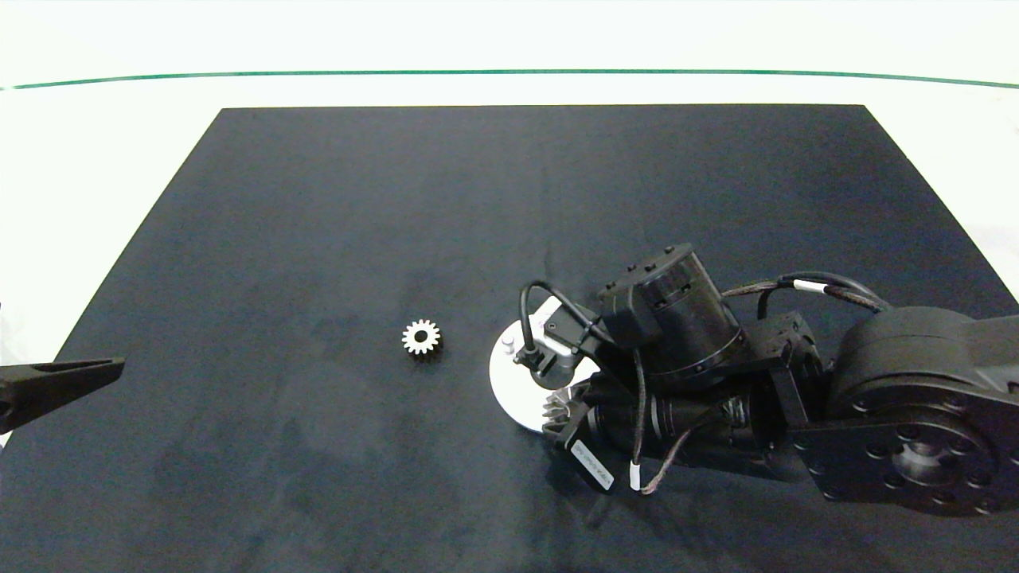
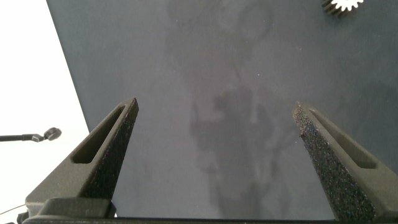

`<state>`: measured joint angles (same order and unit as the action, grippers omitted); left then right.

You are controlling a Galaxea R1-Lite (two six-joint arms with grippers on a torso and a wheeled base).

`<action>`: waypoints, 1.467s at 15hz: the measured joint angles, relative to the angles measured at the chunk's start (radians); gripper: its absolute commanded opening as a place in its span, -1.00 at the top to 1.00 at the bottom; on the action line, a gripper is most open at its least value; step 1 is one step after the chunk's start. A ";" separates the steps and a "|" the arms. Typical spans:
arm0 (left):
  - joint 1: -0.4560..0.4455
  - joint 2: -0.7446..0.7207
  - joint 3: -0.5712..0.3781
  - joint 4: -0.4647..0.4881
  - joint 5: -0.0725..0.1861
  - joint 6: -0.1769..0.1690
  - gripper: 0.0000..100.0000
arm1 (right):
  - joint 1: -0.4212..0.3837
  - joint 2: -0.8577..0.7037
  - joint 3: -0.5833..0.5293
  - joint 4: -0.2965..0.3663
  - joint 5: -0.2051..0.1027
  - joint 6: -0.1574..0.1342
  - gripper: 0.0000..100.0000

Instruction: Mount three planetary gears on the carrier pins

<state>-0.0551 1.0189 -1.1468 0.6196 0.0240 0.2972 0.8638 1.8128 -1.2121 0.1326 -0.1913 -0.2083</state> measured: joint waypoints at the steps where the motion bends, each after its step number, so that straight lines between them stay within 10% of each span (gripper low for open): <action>1: 0.000 0.000 0.000 0.000 0.000 0.000 -1.00 | 0.001 0.000 -0.002 0.000 0.000 0.000 0.56; 22: -0.015 0.000 0.003 0.001 0.000 0.001 -1.00 | -0.002 0.020 -0.053 0.061 -0.009 -0.019 0.56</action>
<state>-0.0702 1.0187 -1.1438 0.6211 0.0238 0.2987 0.8615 1.8328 -1.2651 0.1934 -0.2000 -0.2274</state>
